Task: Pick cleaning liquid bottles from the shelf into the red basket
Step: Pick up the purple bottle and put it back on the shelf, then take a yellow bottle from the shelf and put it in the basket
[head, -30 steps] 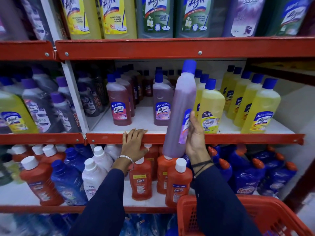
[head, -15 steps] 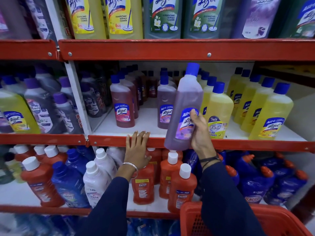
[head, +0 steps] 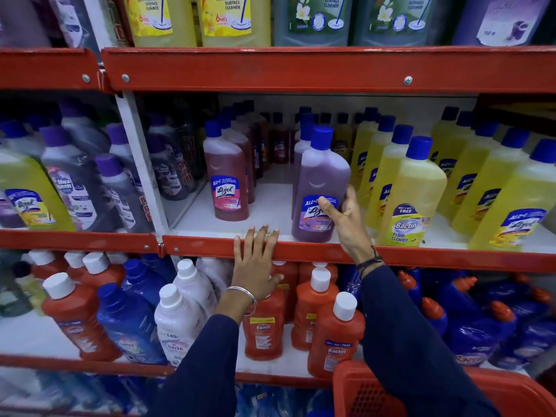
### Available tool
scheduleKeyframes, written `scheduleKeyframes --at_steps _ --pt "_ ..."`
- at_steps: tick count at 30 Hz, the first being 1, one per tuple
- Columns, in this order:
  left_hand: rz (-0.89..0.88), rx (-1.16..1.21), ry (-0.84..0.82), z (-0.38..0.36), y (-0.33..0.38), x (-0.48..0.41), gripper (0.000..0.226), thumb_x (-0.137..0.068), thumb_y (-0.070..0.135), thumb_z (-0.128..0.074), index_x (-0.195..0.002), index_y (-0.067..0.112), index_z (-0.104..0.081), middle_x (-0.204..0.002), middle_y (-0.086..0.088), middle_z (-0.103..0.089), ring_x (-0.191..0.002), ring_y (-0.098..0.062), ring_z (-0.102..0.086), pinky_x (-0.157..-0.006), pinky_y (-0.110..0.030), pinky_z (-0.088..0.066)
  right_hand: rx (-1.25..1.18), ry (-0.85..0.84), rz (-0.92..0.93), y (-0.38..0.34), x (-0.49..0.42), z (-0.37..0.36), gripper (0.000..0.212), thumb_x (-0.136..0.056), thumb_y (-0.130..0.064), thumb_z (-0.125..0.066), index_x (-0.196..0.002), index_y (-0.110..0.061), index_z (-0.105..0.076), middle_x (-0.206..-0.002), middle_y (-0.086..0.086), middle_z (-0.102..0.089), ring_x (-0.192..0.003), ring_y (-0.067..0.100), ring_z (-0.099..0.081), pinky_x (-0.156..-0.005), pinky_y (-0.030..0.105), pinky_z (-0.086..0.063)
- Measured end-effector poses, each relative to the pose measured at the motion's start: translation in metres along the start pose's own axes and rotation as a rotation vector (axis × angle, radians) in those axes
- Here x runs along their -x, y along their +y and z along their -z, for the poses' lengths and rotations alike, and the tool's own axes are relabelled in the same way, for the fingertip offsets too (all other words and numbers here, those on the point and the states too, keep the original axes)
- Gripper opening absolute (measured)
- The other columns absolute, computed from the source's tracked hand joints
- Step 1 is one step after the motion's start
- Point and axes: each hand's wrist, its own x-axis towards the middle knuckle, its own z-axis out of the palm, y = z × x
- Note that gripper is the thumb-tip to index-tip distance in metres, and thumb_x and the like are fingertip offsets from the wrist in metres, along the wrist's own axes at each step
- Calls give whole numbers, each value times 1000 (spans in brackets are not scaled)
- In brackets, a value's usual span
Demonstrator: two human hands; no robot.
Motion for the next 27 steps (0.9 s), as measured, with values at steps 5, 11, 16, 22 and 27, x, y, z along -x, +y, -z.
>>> scheduleKeyframes --at_steps 5,11,16,22,27 --pt "-3 0 7 0 0 0 100 -75 45 -66 -143 28 5 -158 -5 -4 -145 -30 4 -114 -56 5 35 -14 -32 6 1 -1 53 -75 -30 -69 -122 -26 -43 -113 4 -65 -91 9 -70 -71 24 -58" --pt "-5 -9 10 -2 -1 0 101 -73 47 -67 -144 27 3 -158 -6 -5 -145 -31 3 -114 -56 5 78 5 -12 13 2 -3 41 -86 -17 -65 -119 -28 -43 -108 -3 -66 -88 8 -71 -68 23 -58" --pt "5 -12 6 -1 2 0 102 -74 46 -67 -144 27 4 -158 -7 -4 -144 -32 3 -113 -56 6 114 25 -16 17 4 -5 44 -86 -21 -65 -123 -25 -40 -109 -4 -65 -88 6 -71 -66 21 -57" --pt "17 -18 8 2 4 2 102 -74 46 -68 -144 26 3 -158 -7 -5 -144 -31 3 -114 -55 7 227 20 -7 17 15 -4 57 -83 -32 -68 -131 -19 -38 -120 6 -62 -95 5 -68 -76 22 -56" --pt "27 -23 -7 2 5 1 101 -75 46 -67 -145 24 4 -158 -7 -3 -144 -32 7 -114 -55 7 359 213 248 2 58 32 44 -83 -33 -69 -121 -38 -47 -120 -6 -60 -112 8 -58 -94 20 -47"
